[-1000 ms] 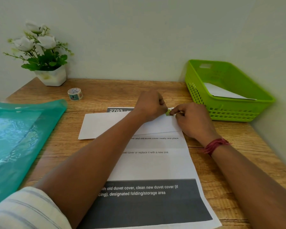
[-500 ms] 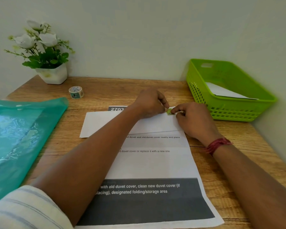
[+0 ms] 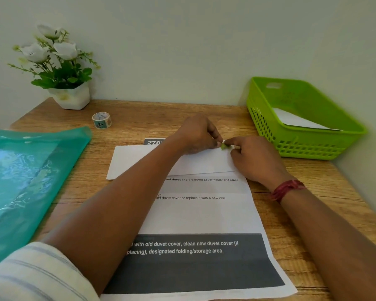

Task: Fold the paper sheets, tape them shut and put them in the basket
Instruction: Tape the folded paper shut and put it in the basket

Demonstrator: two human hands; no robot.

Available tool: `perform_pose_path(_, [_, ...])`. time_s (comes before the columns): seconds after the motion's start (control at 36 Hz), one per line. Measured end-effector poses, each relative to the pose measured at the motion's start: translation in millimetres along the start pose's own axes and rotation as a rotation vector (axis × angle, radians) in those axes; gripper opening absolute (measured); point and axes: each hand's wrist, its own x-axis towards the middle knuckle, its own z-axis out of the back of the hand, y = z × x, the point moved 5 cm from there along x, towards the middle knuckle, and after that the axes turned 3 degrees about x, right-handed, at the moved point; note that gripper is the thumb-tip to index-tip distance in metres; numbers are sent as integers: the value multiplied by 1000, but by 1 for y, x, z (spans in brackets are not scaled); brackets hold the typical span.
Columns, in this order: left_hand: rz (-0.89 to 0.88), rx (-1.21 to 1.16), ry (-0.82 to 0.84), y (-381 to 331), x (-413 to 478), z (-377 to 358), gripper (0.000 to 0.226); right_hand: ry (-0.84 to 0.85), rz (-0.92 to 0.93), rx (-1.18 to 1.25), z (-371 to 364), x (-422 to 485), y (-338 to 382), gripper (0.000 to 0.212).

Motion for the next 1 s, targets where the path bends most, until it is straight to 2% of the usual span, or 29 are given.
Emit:
perform_pose_path(0.14, [-24,84,38,-2,1,2,16,-5,4,30,1,1,-1,35])
perform_pose_path(0.33, [-104,327,142,-14,-2,4,24,-14,8,45,4,1,-1,32])
perform_pose_path(0.56, [-108,452,247,-15,-8,6,46,-47,52,38,7,1,-1,23])
perform_pose_path(0.81, [-167,552,219,-21,-9,3,49,-18,85,-77,8,-2,7,22])
perform_pose_path(1.0, [-207,555,207,-21,-6,2,47,-1,200,-143,9,-8,14,27])
